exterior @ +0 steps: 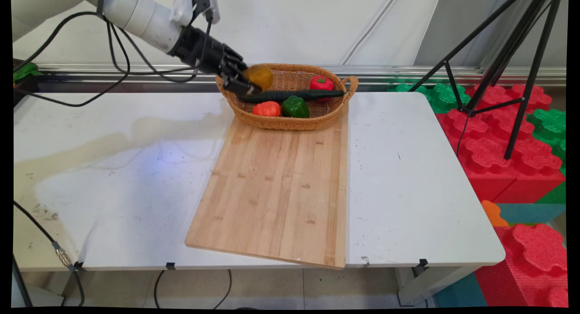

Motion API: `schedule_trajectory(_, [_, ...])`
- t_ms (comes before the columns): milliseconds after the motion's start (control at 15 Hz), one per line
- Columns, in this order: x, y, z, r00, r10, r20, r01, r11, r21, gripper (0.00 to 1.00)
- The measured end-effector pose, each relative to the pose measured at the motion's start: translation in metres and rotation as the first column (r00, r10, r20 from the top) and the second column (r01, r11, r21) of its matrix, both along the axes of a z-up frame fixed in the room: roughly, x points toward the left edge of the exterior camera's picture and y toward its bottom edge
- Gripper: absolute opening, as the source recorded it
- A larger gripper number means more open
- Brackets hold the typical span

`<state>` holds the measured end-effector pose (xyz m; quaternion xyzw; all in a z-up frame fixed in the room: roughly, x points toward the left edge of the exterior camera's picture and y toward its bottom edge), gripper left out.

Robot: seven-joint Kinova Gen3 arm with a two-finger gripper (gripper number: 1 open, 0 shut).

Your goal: Place the picked object in the vegetable basket

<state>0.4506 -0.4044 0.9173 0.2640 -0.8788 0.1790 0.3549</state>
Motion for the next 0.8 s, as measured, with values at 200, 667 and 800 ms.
schedule_trajectory(200, [0.007,-0.023,0.001,0.997,0.082,-0.015,-0.082,0.996,-0.015,0.00])
schedule_trajectory(667, [0.015,-0.068,-0.023,0.977,0.211,0.002,-0.211,0.977,-0.002,0.00])
schedule_trajectory(800, [0.015,-0.076,-0.029,0.974,0.228,0.007,-0.228,0.974,0.003,0.00])
